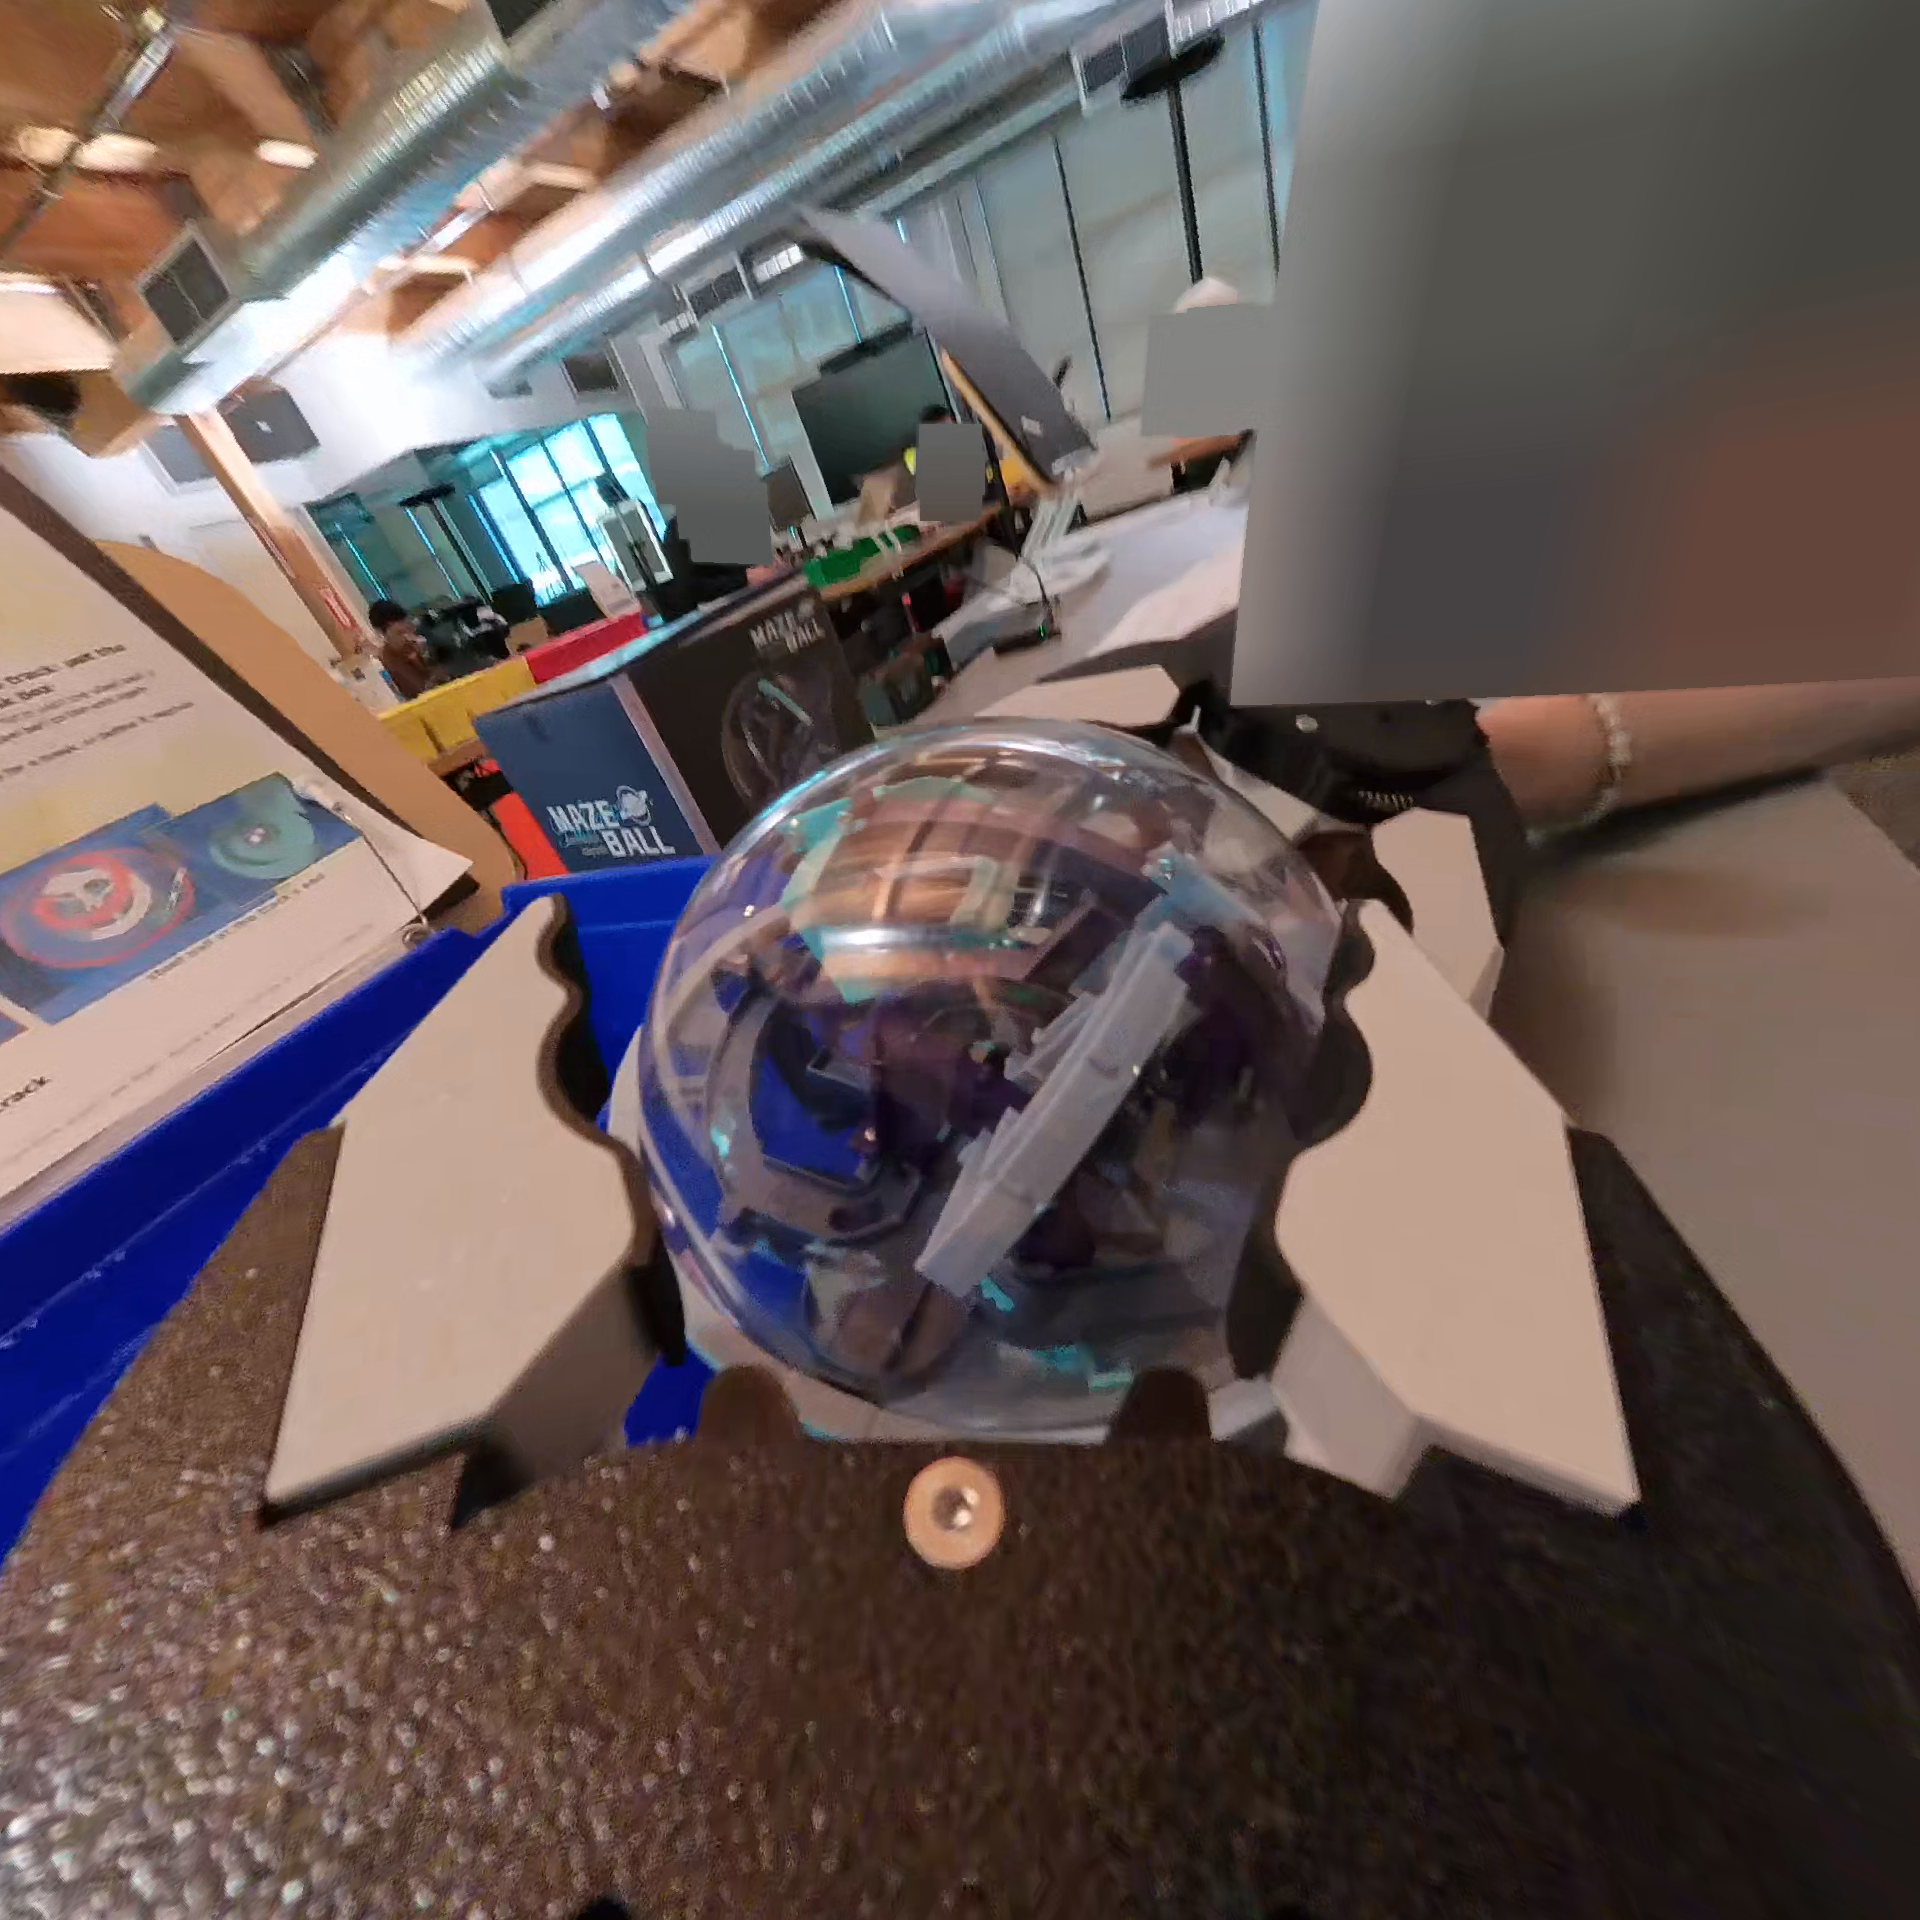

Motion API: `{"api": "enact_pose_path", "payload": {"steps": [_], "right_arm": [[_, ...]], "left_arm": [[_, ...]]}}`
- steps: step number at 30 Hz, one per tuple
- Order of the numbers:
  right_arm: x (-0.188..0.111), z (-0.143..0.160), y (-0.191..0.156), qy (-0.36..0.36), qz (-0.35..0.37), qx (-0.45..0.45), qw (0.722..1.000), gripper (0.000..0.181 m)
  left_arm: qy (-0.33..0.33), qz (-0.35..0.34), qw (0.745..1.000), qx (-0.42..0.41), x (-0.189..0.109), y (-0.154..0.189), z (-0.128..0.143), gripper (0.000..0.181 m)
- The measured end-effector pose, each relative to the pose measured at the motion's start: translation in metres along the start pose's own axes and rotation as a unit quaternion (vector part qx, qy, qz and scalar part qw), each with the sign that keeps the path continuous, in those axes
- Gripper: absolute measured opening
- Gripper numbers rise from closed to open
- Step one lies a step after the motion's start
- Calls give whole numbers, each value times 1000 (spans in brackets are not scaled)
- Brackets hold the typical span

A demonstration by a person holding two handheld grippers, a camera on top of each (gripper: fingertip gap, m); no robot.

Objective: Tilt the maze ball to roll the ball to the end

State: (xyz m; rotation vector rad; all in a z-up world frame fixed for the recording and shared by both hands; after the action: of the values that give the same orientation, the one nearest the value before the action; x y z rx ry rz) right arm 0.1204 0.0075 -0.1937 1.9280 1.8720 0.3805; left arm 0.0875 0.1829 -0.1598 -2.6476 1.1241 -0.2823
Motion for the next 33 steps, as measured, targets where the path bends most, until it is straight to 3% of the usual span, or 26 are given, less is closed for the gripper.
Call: {"api": "enact_pose_path", "payload": {"steps": [2, 6, 14, 20, 25, 33], "right_arm": [[1, 1, 0, -2, -2, 4, 1000, 155], [2, 2, -1, -6, -3, -11, 1000, 154], [-13, 0, 7, 0, -53, -57, 997, 139], [-36, -1, 30, 14, -85, -26, 996, 142], [-23, 11, 27, 19, -131, 7, 991, 130], [-12, 14, 15, -11, -94, 17, 995, 130]], "left_arm": [[-44, 26, 999, 14, 0, 3, 0, 133], [-108, 25, 994, -14, 8, 4, 9, 154], [-104, 33, 994, -29, 5, -2, 14, 153], [-106, 47, 991, -61, 4, -6, 17, 153], [-103, 54, 990, -74, 1, -9, 17, 151], [-104, 44, 992, -47, -2, -10, 11, 154]]}}
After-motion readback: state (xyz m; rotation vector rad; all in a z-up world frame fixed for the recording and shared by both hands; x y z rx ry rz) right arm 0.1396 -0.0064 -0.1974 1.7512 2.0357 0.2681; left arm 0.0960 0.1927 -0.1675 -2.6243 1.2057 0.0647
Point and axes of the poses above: each gripper's, where its closed fingertips meet, x out along the fingers, z out of its underside, y = z × x across the jaws, the point moved 10 cm from there along -x, back along the fingers, and after that the axes turned 10 degrees about -z, right-handed, at the moved point
